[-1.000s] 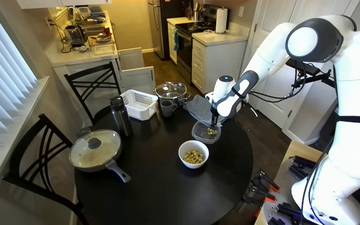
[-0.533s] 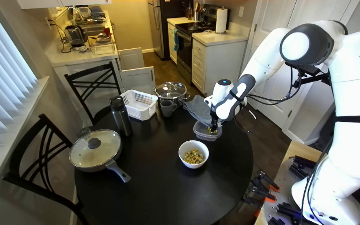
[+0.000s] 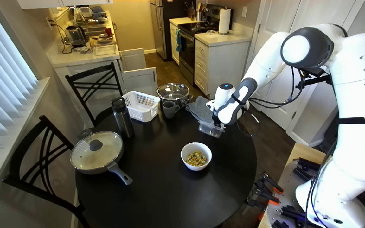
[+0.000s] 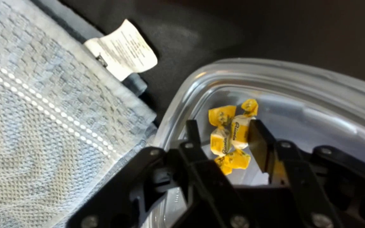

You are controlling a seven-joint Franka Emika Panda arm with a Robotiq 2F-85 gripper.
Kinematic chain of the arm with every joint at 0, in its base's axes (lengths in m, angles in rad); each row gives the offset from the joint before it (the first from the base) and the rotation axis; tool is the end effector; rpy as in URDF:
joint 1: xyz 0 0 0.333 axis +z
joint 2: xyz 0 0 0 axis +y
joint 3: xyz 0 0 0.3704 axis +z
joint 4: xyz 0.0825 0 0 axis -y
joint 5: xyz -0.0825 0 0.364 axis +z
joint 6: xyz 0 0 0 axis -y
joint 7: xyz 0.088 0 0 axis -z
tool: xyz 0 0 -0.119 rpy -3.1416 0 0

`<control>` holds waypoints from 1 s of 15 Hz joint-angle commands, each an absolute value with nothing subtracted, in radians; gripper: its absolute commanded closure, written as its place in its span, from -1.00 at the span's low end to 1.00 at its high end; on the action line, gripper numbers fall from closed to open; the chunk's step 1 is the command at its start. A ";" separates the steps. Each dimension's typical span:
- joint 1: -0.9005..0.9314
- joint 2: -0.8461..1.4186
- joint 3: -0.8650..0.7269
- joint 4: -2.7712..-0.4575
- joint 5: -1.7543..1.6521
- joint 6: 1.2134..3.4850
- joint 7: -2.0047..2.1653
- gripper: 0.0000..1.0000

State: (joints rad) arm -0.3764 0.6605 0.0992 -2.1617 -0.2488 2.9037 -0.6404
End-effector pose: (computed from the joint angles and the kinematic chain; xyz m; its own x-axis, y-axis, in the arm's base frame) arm 0.5631 -0.1462 0.1458 0.8343 0.5480 0.0599 0.5443 -0.8361 0.0681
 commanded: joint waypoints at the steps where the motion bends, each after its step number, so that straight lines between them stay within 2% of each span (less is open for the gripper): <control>1: -0.397 0.658 0.118 -2.164 -0.239 2.891 -0.688 0.72; 3: -0.398 0.657 0.118 -2.165 -0.239 2.891 -0.689 0.91; 6: -0.398 0.655 0.115 -2.168 -0.240 2.892 -0.688 1.00; 11: -0.399 0.650 0.113 -2.173 -0.241 2.891 -0.688 0.89; 12: -0.399 0.648 0.112 -2.175 -0.241 2.894 -0.687 0.74; 13: -0.401 0.648 0.116 -2.176 -0.239 2.894 -0.689 0.39; 15: -0.408 0.646 0.124 -2.177 -0.235 2.892 -0.692 0.26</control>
State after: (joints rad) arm -0.3800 0.6613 0.1021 -2.1617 -0.2488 2.9023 -0.6410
